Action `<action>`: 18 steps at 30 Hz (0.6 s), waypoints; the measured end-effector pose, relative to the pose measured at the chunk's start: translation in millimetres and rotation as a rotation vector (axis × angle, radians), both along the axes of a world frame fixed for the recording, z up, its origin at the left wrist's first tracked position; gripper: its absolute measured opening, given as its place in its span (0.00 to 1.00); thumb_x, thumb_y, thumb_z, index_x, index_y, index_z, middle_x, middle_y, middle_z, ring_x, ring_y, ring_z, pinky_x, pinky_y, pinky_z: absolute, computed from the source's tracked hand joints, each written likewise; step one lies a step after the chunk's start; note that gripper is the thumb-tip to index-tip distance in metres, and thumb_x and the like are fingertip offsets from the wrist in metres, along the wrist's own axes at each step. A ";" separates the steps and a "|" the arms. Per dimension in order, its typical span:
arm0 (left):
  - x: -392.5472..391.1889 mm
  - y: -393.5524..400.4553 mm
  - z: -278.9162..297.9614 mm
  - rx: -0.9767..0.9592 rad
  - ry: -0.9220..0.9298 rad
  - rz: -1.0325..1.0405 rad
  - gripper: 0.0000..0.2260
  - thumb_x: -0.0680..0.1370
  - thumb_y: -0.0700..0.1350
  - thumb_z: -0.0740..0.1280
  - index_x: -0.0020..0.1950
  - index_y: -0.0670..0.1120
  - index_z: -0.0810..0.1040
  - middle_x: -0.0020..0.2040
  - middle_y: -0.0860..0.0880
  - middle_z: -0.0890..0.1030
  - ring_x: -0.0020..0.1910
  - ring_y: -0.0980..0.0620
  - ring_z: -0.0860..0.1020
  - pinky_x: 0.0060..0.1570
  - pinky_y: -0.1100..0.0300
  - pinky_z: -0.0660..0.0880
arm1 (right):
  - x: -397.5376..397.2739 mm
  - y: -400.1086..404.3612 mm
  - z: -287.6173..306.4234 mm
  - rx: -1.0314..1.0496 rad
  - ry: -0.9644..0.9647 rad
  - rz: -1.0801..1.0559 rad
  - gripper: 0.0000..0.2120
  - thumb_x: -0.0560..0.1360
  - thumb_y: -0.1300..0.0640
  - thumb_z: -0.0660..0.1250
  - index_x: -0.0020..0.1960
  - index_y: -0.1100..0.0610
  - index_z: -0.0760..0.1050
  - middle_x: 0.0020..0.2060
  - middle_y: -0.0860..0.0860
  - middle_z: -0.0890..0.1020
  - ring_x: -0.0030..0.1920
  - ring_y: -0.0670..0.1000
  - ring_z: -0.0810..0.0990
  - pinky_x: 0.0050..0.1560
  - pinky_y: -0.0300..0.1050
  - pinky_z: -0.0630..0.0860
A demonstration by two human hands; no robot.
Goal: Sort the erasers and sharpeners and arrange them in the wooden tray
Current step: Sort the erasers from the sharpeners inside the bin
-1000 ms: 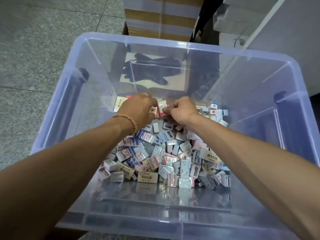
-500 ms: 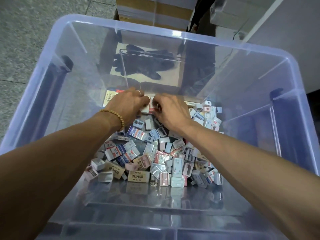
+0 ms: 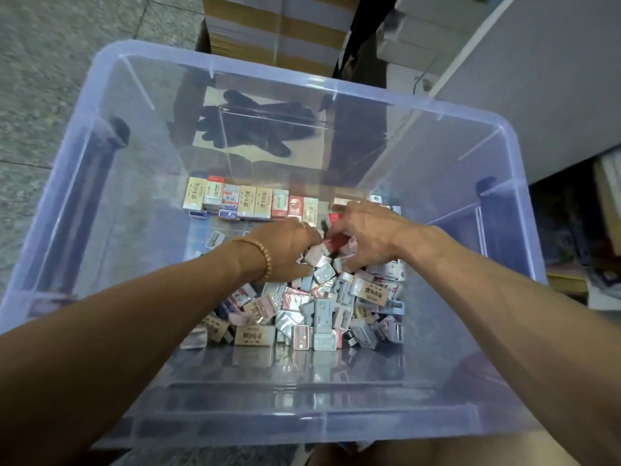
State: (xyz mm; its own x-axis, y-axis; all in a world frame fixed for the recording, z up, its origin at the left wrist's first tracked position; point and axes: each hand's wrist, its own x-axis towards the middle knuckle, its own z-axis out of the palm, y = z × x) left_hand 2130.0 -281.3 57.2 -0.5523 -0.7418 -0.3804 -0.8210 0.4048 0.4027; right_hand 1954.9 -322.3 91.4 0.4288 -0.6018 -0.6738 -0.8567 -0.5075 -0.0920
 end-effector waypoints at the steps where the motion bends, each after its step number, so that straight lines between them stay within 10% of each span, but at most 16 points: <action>1: -2.2 2.8 -3.4 -0.003 -0.022 -0.025 0.21 0.77 0.53 0.66 0.68 0.47 0.70 0.61 0.46 0.77 0.59 0.48 0.72 0.57 0.54 0.73 | -0.6 0.2 0.5 0.008 -0.004 -0.021 0.25 0.67 0.43 0.77 0.61 0.40 0.75 0.50 0.48 0.71 0.55 0.52 0.69 0.57 0.51 0.72; 18: -3.7 4.2 -12.0 0.073 -0.001 0.129 0.16 0.77 0.47 0.69 0.63 0.50 0.72 0.46 0.50 0.78 0.43 0.50 0.71 0.43 0.59 0.69 | -10.6 4.0 -10.1 0.040 -0.406 -0.502 0.13 0.72 0.59 0.76 0.53 0.51 0.76 0.39 0.47 0.80 0.40 0.49 0.78 0.44 0.47 0.76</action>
State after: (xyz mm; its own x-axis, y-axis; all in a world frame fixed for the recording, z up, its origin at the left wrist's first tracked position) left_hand 2126.2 -277.1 45.2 -0.4536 -0.7769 -0.4365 -0.8646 0.2650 0.4269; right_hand 1944.3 -318.3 81.3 0.3269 -0.7732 -0.5435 -0.8820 -0.0431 -0.4692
